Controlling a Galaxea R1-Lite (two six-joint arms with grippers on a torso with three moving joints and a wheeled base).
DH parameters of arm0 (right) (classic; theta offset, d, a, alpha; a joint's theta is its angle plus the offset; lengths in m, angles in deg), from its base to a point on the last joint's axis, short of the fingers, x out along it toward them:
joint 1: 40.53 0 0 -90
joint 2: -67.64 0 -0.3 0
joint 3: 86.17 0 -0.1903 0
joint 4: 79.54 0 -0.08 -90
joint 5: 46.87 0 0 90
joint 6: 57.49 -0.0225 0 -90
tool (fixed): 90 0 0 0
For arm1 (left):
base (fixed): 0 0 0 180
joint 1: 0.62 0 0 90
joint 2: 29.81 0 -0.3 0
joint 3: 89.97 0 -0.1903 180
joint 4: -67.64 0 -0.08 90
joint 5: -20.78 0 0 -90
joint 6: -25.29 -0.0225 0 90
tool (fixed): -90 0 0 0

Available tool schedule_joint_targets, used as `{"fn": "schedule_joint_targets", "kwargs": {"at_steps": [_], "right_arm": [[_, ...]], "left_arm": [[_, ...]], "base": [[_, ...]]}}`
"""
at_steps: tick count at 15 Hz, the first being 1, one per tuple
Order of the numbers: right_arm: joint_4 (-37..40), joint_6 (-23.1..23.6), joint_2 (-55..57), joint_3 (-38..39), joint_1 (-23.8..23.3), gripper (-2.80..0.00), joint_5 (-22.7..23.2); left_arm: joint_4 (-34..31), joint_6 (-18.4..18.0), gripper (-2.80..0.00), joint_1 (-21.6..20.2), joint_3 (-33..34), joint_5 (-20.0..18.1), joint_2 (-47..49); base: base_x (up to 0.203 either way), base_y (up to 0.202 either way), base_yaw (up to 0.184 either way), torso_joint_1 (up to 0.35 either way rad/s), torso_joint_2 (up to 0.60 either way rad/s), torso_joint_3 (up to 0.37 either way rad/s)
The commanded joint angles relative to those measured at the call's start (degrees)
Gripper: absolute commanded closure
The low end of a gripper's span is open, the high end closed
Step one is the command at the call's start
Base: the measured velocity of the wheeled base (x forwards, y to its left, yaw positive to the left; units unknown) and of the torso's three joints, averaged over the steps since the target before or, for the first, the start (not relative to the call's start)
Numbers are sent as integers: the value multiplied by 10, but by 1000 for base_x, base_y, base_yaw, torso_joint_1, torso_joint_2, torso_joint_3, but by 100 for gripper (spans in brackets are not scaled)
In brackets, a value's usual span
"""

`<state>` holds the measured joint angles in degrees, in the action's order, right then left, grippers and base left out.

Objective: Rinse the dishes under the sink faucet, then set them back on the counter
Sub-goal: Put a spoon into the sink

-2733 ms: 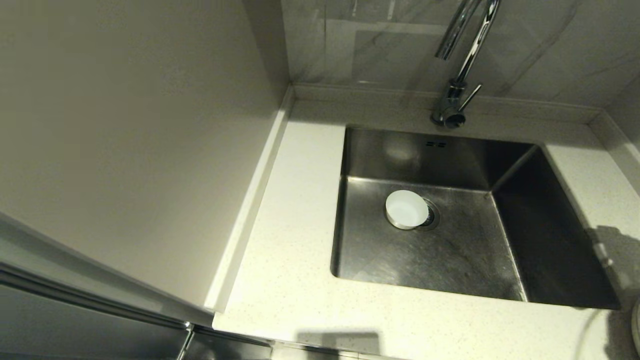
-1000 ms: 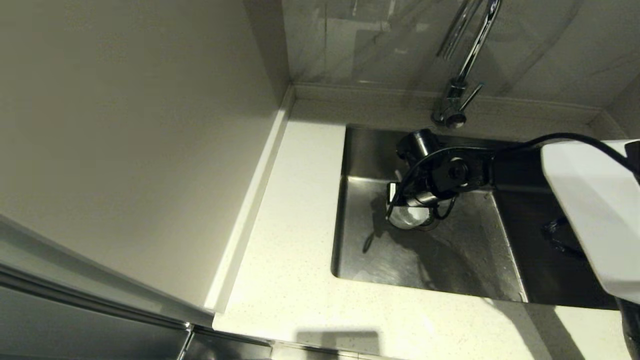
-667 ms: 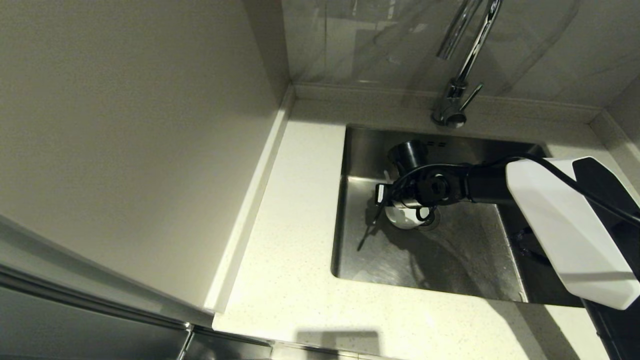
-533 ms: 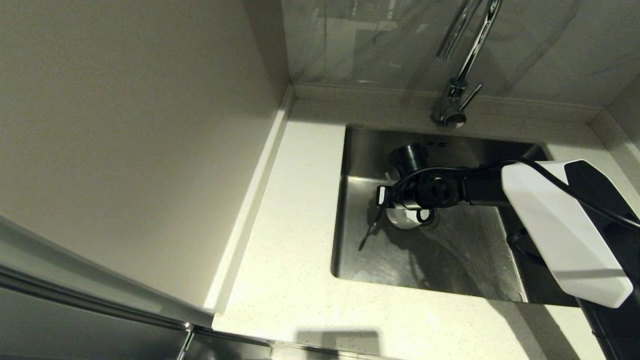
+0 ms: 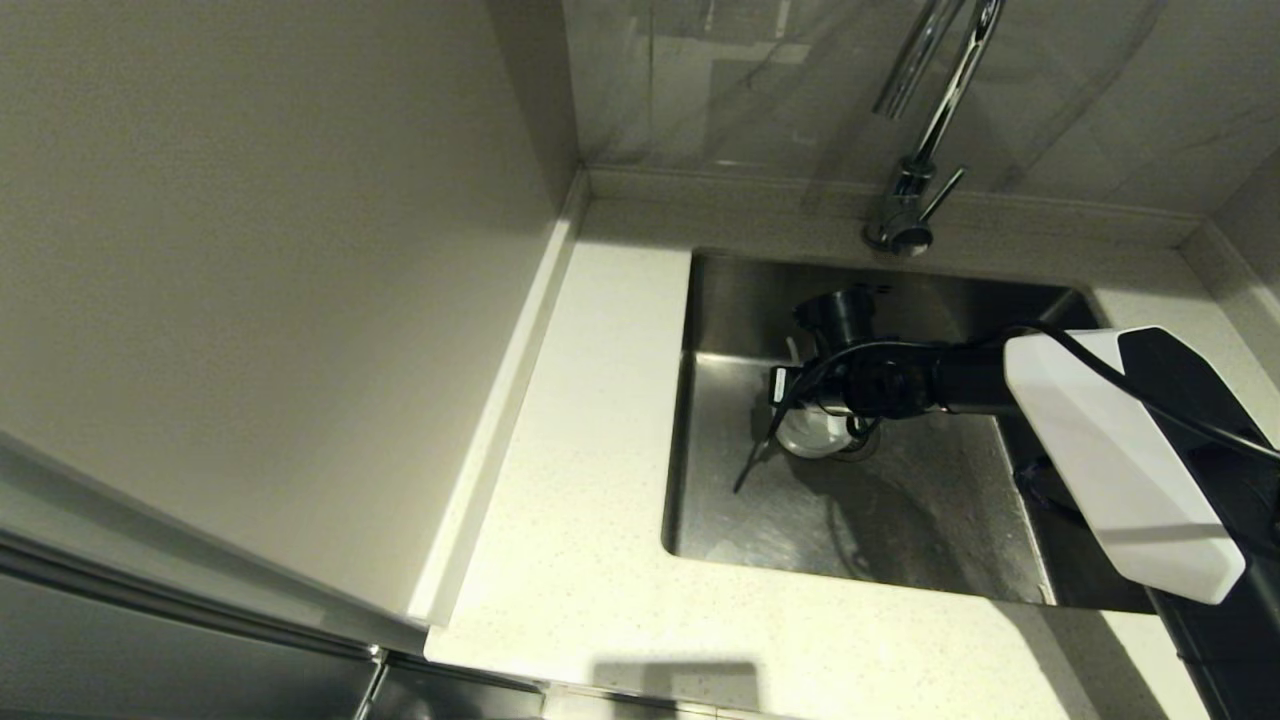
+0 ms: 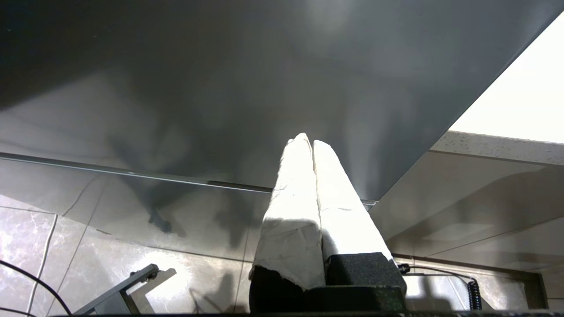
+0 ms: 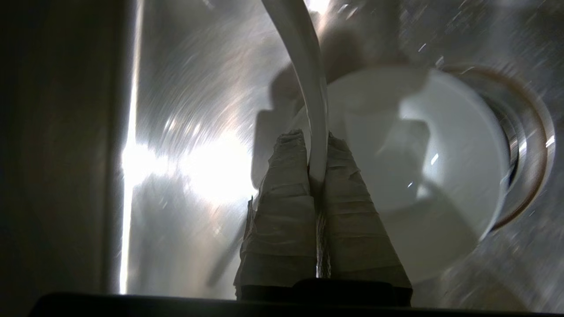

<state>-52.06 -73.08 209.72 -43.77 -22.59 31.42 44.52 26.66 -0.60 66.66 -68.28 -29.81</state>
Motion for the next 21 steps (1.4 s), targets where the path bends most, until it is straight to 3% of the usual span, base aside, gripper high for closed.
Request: {"fn": "schedule_joint_targets", "kwargs": {"at_steps": [1, 3, 4, 14, 19, 20, 21], "right_arm": [[-18, 7, 10, 0, -3, 0, -1], [-21, 19, 17, 0, -8, 0, -1], [-23, 20, 18, 0, -9, -280, -1], [-27, 29, -28, 1, -37, -280, -4], [155, 28, -210, 29, -81, -280, 4], [193, 30, -247, 36, -93, 0, 8], [233, 33, -282, 44, -105, 0, 10]], "left_arm": [[0, 0, 0, 0, 0, 0, -2], [0, 0, 0, 0, 0, 0, -2], [0, 0, 0, 0, 0, 0, -2], [0, 0, 0, 0, 0, 0, -2], [0, 0, 0, 0, 0, 0, -2], [0, 0, 0, 0, 0, 0, -2], [0, 0, 0, 0, 0, 0, -2]], "base": [[0, 0, 0, 0, 0, 0], [0, 0, 0, 0, 0, 0], [0, 0, 0, 0, 0, 0], [0, 0, 0, 0, 0, 0], [0, 0, 0, 0, 0, 0], [0, 0, 0, 0, 0, 0], [0, 0, 0, 0, 0, 0]]}}
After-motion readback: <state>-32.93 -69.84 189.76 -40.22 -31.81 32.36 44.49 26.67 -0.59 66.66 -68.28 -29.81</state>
